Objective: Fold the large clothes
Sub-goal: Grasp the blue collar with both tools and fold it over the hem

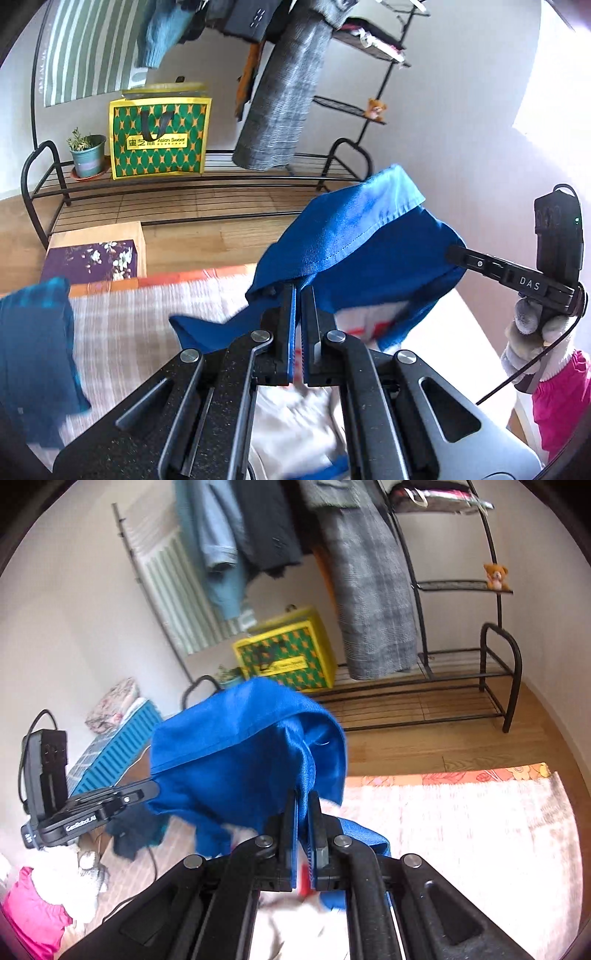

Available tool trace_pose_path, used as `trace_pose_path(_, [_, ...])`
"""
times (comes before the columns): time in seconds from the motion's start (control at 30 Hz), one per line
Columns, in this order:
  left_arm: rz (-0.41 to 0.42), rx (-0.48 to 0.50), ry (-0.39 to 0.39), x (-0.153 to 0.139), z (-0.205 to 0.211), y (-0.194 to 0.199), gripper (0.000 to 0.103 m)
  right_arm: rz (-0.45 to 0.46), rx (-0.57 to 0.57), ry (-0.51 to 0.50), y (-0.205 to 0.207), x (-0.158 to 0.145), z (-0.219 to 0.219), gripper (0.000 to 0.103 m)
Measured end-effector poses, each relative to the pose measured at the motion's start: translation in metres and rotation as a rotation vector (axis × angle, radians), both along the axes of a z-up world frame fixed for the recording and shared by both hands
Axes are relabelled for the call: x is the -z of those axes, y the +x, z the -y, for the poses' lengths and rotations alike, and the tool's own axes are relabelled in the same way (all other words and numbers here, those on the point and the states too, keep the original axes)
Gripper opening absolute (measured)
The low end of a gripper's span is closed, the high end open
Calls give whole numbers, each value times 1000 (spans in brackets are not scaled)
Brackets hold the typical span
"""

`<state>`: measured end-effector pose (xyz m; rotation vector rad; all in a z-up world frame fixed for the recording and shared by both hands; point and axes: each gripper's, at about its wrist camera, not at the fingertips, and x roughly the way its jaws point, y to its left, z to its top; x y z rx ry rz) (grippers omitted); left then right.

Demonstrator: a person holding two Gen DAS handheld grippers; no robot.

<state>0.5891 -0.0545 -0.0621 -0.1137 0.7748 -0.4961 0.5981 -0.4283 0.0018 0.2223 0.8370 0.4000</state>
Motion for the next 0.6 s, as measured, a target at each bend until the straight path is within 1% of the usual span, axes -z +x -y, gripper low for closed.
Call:
trace_pose_path(0.17, [38,26,-1,-15,-9,-77,0,7,-26,2,-74,-24,-4,1])
trace_pose_path(0.3, [50,46,-9,-10,-17,-133,0,-8,-19,20,-134,-25,0,1])
trace_pose_path(0.43, [23,56,-16,9,-26,-180,0,-32,-21,12,-192,-12,1,1])
trace_pose_path(0.5, [0,61,-22,20,-28,-201,0,-56,-19,7,-213,-1,2,1])
trace_pose_path(0.6, [-43,80,5,45,-27,-230,0,-104,-16,1,-241,19,3,1])
